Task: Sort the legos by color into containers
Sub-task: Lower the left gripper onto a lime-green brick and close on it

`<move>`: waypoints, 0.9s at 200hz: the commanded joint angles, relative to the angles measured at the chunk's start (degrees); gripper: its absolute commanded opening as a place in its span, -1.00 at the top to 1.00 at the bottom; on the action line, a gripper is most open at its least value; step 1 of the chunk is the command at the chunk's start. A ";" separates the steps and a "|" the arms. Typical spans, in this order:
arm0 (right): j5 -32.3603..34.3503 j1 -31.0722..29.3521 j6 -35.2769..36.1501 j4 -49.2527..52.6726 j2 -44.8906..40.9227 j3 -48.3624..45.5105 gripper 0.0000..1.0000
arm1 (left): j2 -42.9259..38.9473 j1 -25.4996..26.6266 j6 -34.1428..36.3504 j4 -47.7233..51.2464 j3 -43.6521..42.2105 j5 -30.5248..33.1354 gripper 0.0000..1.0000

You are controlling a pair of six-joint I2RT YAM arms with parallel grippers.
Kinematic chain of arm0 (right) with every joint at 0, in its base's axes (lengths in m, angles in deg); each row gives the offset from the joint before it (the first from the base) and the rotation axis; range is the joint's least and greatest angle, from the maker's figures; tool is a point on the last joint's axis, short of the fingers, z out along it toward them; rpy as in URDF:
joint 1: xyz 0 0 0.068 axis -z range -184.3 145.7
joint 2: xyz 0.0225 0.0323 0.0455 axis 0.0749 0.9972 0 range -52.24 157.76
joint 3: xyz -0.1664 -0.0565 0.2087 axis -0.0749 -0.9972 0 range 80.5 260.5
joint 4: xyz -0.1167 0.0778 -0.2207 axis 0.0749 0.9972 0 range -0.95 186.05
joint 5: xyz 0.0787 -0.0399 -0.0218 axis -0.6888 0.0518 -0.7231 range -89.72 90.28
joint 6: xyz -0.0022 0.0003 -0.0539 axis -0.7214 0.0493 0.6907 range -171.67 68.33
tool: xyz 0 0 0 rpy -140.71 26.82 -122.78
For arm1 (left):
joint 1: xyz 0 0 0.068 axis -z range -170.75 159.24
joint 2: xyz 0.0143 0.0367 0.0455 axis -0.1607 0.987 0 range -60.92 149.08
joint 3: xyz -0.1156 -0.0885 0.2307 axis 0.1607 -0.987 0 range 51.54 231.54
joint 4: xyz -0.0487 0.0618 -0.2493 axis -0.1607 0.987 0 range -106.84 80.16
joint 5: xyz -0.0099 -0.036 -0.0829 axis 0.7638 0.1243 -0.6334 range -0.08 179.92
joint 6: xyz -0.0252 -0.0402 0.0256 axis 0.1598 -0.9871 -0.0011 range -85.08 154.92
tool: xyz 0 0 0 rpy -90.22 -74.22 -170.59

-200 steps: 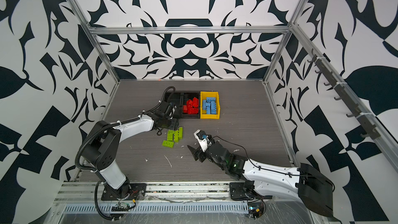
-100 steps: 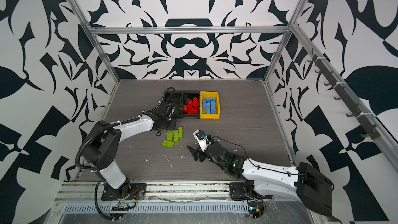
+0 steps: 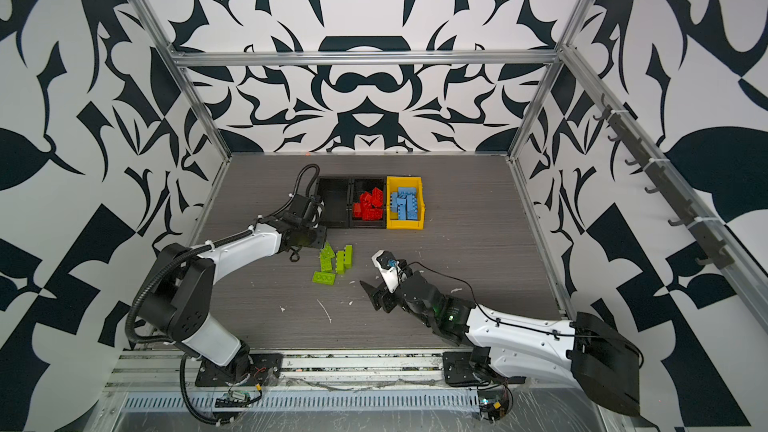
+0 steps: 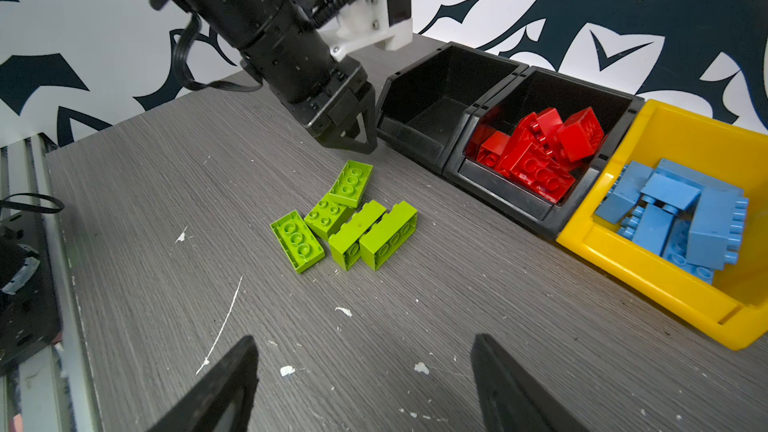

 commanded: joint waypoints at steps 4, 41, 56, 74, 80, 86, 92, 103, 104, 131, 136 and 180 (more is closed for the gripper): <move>-0.06 -0.02 0.59 -0.41 -0.21 2.38 -0.66 | -3.42 -0.03 0.05 0.02 -1.53 -0.63 0.17; -0.17 -0.02 0.59 -0.36 -0.41 2.31 -0.66 | -4.48 0.06 -3.14 0.80 -3.76 -4.39 -0.65; -0.05 -0.03 0.59 -0.33 -0.50 2.31 -0.66 | -4.03 0.13 -3.75 0.96 -4.42 -5.40 -0.81; 0.27 -0.07 0.76 -0.29 -0.41 2.31 -0.66 | -2.47 0.18 -3.80 1.45 -4.33 -4.87 -0.82; 0.44 -0.07 0.83 -0.31 -0.41 2.31 -0.66 | -1.72 0.20 -3.60 1.71 -3.95 -4.85 -0.81; 0.54 -0.03 0.86 -0.27 -0.38 2.32 -0.66 | -1.06 0.13 -3.41 1.86 -3.64 -4.95 -0.78; 0.52 -0.07 0.86 -0.28 -0.32 2.31 -0.67 | -0.45 0.19 -3.39 1.68 -3.38 -5.39 -0.74; 0.45 -0.06 0.86 -0.33 -0.28 2.27 -0.66 | 0.07 0.22 -3.24 0.72 -3.40 -6.69 -0.71; 0.45 -0.07 0.86 -0.33 -0.26 2.29 -0.66 | 0.07 0.21 -3.26 0.59 -3.37 -6.75 -0.71; 0.26 -0.05 0.78 -0.27 -0.07 2.39 -0.67 | 0.90 0.87 -3.78 -0.59 -3.05 -8.12 -0.65; 0.21 -0.07 0.73 -0.23 -0.06 2.40 -0.67 | 1.42 0.93 -3.73 -0.59 -2.86 -8.12 -0.63; 0.28 -0.07 0.82 -0.23 -0.15 2.36 -0.67 | 5.76 0.99 -3.40 -0.06 -0.52 -7.61 -0.50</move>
